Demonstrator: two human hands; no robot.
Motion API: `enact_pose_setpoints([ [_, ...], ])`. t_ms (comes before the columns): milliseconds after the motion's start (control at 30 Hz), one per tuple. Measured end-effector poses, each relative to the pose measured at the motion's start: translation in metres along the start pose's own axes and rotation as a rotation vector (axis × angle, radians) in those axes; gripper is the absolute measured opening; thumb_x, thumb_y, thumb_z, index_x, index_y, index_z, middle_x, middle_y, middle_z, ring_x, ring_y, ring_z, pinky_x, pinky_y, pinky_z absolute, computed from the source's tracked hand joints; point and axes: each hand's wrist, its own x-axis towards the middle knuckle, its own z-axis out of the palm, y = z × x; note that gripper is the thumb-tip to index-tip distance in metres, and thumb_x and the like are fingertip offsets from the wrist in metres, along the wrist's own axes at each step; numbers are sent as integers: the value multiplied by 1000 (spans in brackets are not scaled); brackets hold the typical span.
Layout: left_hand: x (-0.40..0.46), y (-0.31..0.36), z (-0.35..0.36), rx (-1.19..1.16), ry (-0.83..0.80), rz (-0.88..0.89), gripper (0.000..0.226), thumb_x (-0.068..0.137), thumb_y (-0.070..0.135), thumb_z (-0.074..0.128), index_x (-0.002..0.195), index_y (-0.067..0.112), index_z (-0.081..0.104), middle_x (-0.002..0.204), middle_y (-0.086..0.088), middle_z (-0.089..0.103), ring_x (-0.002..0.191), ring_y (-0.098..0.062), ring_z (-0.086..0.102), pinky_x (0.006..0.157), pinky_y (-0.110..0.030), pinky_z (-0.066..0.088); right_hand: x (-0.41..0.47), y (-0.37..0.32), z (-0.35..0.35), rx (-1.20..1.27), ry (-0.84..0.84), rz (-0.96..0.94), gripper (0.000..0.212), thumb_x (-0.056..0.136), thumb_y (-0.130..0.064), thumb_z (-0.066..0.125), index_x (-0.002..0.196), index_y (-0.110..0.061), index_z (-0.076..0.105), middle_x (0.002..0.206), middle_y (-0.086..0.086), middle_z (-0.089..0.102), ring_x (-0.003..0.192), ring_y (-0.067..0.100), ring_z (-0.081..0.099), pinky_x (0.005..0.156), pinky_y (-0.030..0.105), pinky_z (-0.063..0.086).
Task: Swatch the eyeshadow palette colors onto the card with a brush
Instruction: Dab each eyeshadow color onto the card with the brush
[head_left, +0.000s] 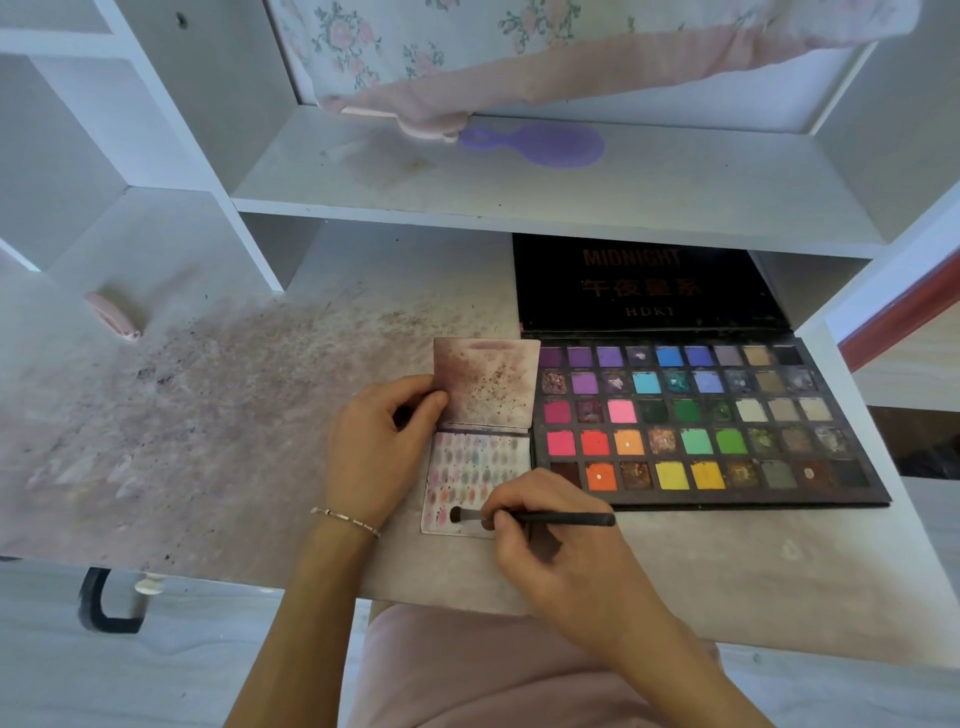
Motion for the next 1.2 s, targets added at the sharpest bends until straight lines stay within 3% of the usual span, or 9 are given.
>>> enact_pose_setpoints([
  [133,0,1,0,5,-3,-3,16,84,17,61,95,21,71,85,13,66,83,-15,63,78,-42,50,0,1,-1,-22,-28,-42,21,78,-26,46,79,-13,63,74,-16,54,76,4,52,69,12,40],
  [467,0,1,0,0,-5,1,16,84,17,60,96,20,70,85,13,66,84,-17,63,78,-45,50,0,4,0,-8,-24,-56,21,78,-27,45,79,-15,62,76,-17,53,76,5,53,68,12,40],
  [600,0,0,0,1,-5,-2,15,84,17,60,95,21,71,84,15,65,84,-16,63,79,-44,50,0,7,-2,54,111,-71,15,79,-22,47,79,-15,61,76,-13,57,76,4,54,68,13,43],
  [867,0,2,0,2,-4,-7,16,84,17,60,97,17,70,88,11,65,86,-18,63,81,-42,50,-1,16,-15,78,304,-47,15,81,-25,45,84,-37,54,78,-15,59,78,-2,57,67,5,42],
  [1067,0,3,0,1,-6,-11,18,85,16,59,99,15,70,90,10,64,88,-18,62,83,-40,49,-8,32,-50,43,445,-14,15,82,-24,44,83,-35,54,85,-25,59,78,-4,57,68,7,43],
  [1200,0,1,1,-3,-8,-21,19,85,16,59,101,14,69,94,5,66,90,-19,62,86,-40,49,-14,43,-71,-64,572,45,23,84,-14,45,80,-36,51,75,-16,58,71,-6,56,62,5,42],
])
